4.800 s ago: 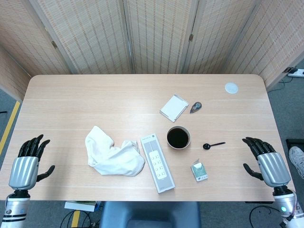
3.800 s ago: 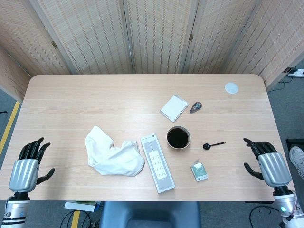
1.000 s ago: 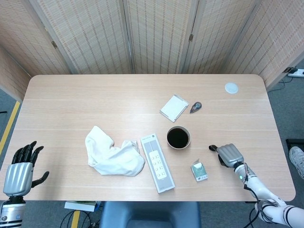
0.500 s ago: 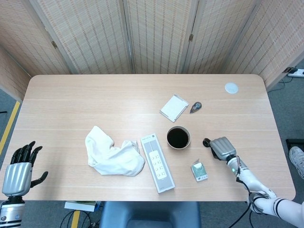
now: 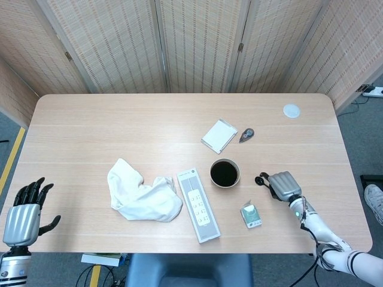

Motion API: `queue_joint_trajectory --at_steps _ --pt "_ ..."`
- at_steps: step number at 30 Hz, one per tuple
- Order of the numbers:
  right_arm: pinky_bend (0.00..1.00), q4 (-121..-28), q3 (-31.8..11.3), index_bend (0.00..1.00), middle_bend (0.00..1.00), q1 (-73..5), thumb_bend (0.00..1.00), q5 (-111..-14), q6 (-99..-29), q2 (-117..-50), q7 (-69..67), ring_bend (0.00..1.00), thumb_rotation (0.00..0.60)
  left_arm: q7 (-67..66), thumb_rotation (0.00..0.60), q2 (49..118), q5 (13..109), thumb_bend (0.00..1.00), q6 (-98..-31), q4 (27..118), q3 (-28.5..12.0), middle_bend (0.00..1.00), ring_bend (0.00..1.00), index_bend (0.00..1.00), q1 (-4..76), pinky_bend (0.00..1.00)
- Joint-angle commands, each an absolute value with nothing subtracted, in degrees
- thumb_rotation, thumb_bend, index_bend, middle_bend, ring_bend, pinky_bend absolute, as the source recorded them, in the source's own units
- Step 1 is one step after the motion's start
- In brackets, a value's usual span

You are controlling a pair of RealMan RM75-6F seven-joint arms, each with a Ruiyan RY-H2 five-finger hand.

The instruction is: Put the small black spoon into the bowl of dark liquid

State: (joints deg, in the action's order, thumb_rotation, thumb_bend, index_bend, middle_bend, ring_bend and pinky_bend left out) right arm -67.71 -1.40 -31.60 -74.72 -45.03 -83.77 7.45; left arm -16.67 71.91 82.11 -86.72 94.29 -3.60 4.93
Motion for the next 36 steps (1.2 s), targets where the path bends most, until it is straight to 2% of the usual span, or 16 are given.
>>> queue_joint_trajectory --at_steps 1,20,36 --pt "1.0 -69.2 -0.6 0.23 1.0 -31.0 0.84 -75.5 -45.7 -82.9 7.6 1.0 0.6 -16.6 0.6 71.9 82.1 0.25 -86.7 94.2 -3.5 0.08 0.11 0.19 4.9 0.14" --pt "1.0 -65.0 -1.9 0.23 1.0 -34.0 0.84 -72.8 -41.7 -86.7 9.9 1.0 0.6 -15.8 0.6 72.0 81.8 0.25 -87.1 93.3 -3.3 0.08 0.11 0.19 4.1 0.14" --pt "1.0 -63.8 -1.5 0.23 1.0 -32.0 0.84 -70.6 -42.8 -85.3 9.8 1.0 0.6 -15.7 0.6 72.7 81.9 0.25 -86.2 92.6 -3.3 0.08 0.11 0.19 4.6 0.14"
